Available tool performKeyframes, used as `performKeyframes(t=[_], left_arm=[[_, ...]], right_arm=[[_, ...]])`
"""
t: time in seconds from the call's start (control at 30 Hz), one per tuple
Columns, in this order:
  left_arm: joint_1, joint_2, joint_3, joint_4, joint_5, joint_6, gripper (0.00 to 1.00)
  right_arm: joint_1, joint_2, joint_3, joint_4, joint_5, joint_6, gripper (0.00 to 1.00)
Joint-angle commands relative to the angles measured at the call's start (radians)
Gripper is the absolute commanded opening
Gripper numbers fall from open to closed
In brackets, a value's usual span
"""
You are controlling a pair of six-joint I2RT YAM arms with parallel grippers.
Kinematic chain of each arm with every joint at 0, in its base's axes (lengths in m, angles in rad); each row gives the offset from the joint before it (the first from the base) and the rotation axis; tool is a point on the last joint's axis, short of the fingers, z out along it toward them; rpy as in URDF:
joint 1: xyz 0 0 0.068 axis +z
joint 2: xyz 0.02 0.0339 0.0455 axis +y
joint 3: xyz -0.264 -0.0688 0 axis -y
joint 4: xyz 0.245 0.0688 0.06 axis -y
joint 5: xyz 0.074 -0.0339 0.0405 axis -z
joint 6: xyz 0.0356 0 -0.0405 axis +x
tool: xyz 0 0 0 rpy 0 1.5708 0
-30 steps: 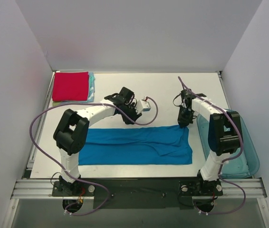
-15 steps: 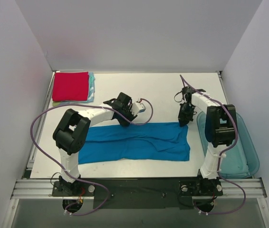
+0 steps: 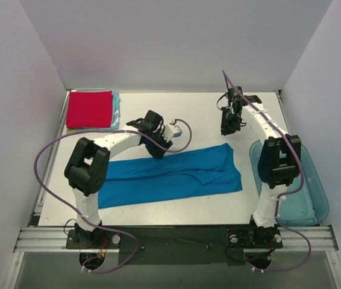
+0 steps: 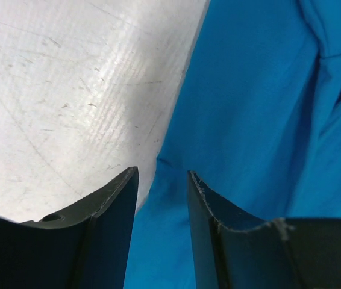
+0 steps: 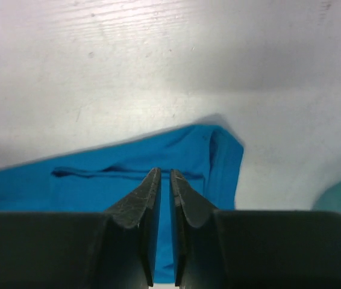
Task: Fold and stack the t-shirts
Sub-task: Rotate the tshirt 85 degrees
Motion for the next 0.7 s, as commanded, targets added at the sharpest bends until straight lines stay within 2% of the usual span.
performKeyframes(t=[0.0, 0.17, 0.33, 0.47, 0.67], left_arm=[[0.019, -0.085, 0.095, -0.079, 0.029, 0.023, 0.48], [0.035, -0.114, 0.089, -0.092, 0.017, 0.017, 0.49], [0.053, -0.148, 0.078, -0.114, 0.008, 0.024, 0.49], [0.064, -0.176, 0.064, -0.134, -0.012, 0.056, 0.49], [0.099, -0.2, 0.058, -0.142, -0.026, 0.073, 0.49]], right_arm=[[0.04, -0.214, -0.086, -0.059, 0.058, 0.009, 0.01], [0.111, -0.258, -0.275, -0.038, 0.005, 0.086, 0.0], [0.062, -0.173, -0.41, 0.036, -0.005, 0.126, 0.0], [0.057, -0.081, -0.367, 0.031, -0.015, 0.092, 0.0], [0.057, -0.085, -0.232, -0.035, 0.015, 0.043, 0.0]])
